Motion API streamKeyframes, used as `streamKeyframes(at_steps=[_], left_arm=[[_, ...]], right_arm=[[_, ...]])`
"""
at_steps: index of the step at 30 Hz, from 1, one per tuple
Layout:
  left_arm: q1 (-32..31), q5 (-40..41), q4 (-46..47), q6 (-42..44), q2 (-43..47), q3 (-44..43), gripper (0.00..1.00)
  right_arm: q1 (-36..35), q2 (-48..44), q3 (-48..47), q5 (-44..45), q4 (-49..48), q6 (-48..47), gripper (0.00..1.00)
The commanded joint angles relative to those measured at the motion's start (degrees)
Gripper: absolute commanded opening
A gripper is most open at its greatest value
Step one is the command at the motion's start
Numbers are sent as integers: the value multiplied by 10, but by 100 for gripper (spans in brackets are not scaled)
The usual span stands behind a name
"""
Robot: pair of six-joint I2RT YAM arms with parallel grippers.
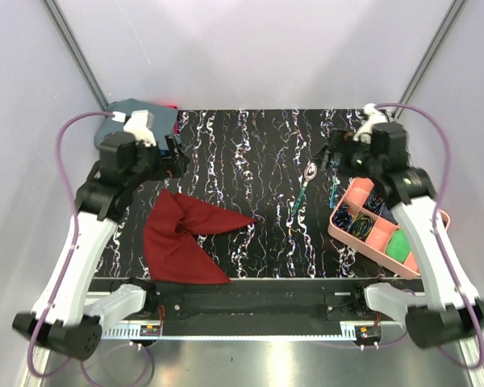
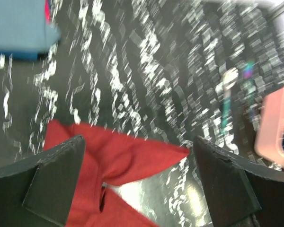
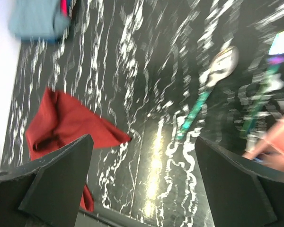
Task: Fold the napkin into a case and place the utensils inside
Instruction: Flatten out the crumpled napkin at the center of the board.
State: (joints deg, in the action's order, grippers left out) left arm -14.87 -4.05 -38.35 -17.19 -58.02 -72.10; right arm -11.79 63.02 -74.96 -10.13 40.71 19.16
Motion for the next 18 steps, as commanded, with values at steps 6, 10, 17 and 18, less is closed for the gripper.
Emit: streamKeyframes(at_steps=[6,10,17,18], left_arm=[[1,150,-39,-52,-85,91,99],[-3,181,-33,-65,-127,127,99],[-37,176,-27,-77,-204,145,94],[-40,193,-26,-79,-208,149,93]], right_arm=[[-152,223,16,-104,-160,-6,100],[-219,355,-28,-133,-186,-21,100],[-287,468,-74,-142,-197,-50,100],[-291,477,-73,-136,-198,-54,100]])
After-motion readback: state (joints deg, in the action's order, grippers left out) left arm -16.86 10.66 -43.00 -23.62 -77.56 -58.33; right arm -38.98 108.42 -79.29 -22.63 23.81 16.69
